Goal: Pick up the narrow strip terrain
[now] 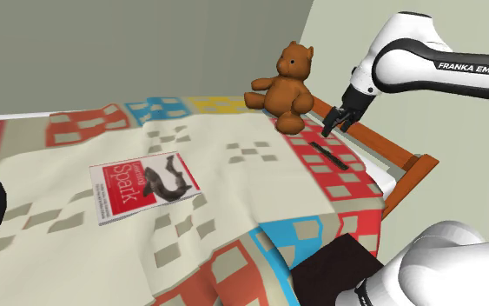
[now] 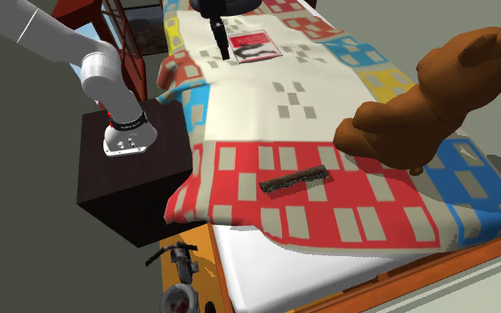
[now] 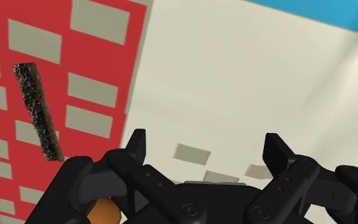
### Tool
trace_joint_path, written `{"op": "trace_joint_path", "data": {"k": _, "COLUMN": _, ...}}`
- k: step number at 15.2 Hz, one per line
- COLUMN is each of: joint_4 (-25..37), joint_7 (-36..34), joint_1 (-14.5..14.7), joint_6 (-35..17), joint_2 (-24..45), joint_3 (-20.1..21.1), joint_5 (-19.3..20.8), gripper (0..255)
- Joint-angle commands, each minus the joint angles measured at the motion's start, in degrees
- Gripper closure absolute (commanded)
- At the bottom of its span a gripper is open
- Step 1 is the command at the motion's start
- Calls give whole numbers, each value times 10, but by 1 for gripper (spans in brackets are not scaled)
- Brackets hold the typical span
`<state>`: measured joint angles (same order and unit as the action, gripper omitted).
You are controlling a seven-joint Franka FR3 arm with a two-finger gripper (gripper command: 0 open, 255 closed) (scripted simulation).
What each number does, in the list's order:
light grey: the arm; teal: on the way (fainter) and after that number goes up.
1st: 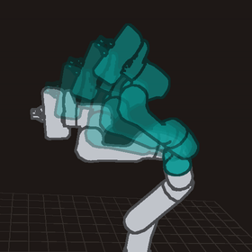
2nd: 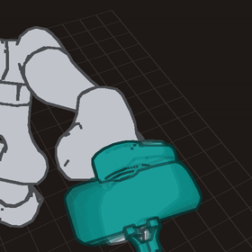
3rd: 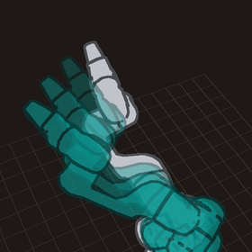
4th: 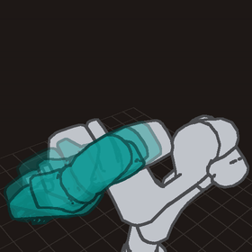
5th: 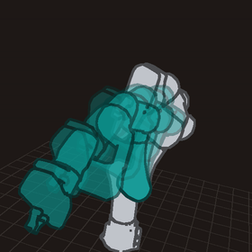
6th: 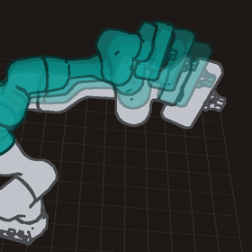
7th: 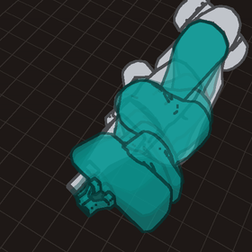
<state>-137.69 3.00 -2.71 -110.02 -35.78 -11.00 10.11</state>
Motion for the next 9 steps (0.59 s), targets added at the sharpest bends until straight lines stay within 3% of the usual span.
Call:
{"op": "trace_joint_path", "data": {"k": 1, "joint_4": -5, "joint_7": 25, "joint_1": -7, "joint_6": -25, "joint_2": 18, "joint_3": -24, "joint_5": 8, "gripper": 0}}
{"op": "trace_joint_path", "data": {"k": 9, "joint_4": 22, "joint_7": 125, "joint_1": -17, "joint_6": -125, "joint_2": 139, "joint_3": -118, "joint_5": 8, "gripper": 0}}
